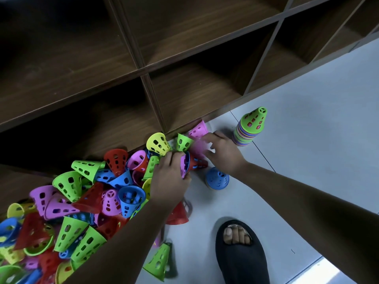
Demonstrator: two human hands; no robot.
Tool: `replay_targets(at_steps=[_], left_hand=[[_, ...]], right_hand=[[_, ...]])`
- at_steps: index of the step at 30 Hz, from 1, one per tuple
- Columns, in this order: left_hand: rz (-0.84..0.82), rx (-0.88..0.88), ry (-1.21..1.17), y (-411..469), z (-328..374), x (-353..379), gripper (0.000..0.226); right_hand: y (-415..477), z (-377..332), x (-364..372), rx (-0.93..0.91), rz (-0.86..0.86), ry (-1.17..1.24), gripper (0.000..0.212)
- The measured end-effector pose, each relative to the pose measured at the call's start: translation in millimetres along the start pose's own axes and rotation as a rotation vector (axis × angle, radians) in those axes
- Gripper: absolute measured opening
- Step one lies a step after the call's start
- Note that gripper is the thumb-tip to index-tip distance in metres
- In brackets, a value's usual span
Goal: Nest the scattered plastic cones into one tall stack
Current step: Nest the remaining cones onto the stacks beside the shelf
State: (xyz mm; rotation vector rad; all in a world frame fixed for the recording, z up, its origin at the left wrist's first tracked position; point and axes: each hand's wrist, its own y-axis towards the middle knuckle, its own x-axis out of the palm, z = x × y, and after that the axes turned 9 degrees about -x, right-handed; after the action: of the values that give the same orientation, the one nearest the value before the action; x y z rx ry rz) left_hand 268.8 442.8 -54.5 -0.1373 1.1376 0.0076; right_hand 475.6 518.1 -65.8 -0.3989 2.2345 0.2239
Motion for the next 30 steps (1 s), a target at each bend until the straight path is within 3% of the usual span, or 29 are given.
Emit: replay_targets(at_steps=[7, 12, 21, 25, 30], left_hand=[[-0.022, 0.030, 0.232, -1, -4, 8, 0.075], [0.000, 0.030, 0.262, 2, -5, 12, 0.069], [-0.012, 0.076, 0.332, -3, -12, 14, 0.067], [-0.004, 0.061, 0.322, -3, -11, 16, 0.043], [0.052, 0.029, 0.219, -5, -11, 9, 0.014]], right_hand=[[13, 3, 1, -0.037, -0.090, -0.102, 0.043], [15, 6, -3, -0.059, -0.139, -0.164, 0.033], [18, 11, 1, -0.078, -0.174, -0.191, 0.035], [12, 18, 4, -0.064, -0.049, -0.243, 0.030], [-6, 17, -16, -0.025, 0.144, -0.102, 0.026]])
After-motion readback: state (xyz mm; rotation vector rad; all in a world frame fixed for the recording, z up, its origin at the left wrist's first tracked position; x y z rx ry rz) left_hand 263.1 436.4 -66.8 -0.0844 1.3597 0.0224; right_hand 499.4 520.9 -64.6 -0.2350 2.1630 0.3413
